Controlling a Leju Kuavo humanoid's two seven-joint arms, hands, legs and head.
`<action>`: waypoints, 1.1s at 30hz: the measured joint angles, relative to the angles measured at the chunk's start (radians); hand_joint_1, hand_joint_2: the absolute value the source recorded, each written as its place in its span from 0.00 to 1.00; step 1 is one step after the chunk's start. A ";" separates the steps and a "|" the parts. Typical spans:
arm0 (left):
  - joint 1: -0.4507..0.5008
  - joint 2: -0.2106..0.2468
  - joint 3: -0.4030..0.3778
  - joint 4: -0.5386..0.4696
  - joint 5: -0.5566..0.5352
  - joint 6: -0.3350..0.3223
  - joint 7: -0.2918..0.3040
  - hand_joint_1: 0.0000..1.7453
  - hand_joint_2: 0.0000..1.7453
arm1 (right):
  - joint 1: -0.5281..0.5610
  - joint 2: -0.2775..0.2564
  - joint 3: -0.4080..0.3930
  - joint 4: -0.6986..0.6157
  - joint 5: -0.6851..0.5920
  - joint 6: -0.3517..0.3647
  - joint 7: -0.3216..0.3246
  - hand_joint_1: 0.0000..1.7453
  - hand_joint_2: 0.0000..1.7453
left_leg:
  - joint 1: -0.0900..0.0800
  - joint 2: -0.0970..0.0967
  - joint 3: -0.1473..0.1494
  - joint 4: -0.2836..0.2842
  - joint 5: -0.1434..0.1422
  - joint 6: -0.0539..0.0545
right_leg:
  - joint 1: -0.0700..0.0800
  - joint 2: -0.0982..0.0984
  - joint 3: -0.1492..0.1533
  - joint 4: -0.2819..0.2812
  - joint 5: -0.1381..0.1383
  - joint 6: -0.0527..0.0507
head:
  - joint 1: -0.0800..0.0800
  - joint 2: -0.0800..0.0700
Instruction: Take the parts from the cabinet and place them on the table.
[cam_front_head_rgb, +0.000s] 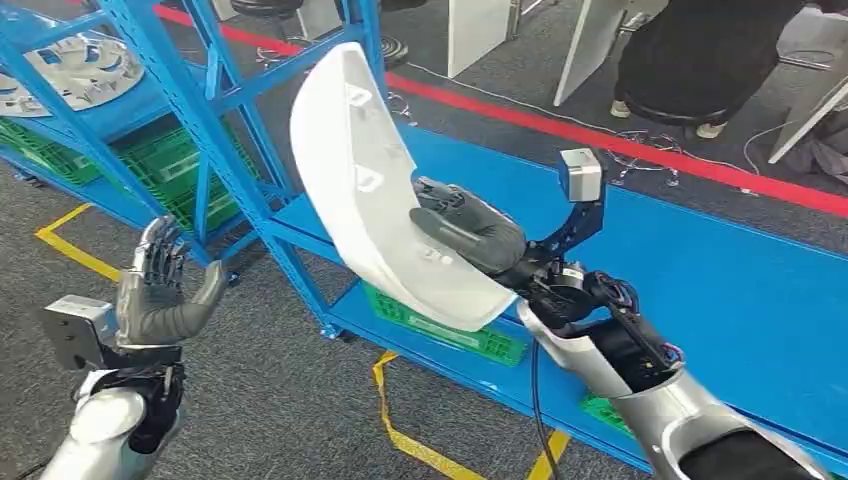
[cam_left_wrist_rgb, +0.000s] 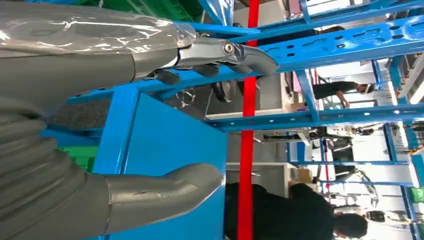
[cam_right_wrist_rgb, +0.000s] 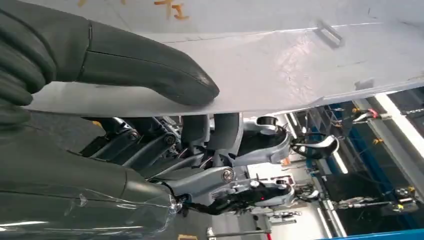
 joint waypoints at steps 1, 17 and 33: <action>0.001 0.000 0.000 -0.002 0.000 0.000 0.000 0.00 1.00 | 0.000 0.000 0.000 0.000 0.000 0.000 0.000 1.00 1.00 | 0.000 0.000 0.000 0.000 0.000 0.000 | 0.000 0.000 0.000 0.000 0.000 0.000 | 0.000 0.000; 0.009 0.001 0.000 -0.022 0.001 0.009 0.016 0.00 1.00 | 0.002 0.000 0.002 -0.023 0.059 -0.077 -0.026 1.00 1.00 | -0.001 0.000 0.000 0.000 -0.001 0.001 | 0.000 0.000 0.000 0.000 0.000 0.000 | 0.000 0.000; 0.008 0.003 0.000 -0.024 0.004 -0.002 0.007 0.00 1.00 | -0.002 0.000 0.022 -0.026 0.058 -0.089 -0.034 1.00 1.00 | 0.003 -0.003 0.001 0.000 -0.006 0.024 | 0.003 -0.004 0.011 -0.008 -0.003 0.022 | -0.001 0.000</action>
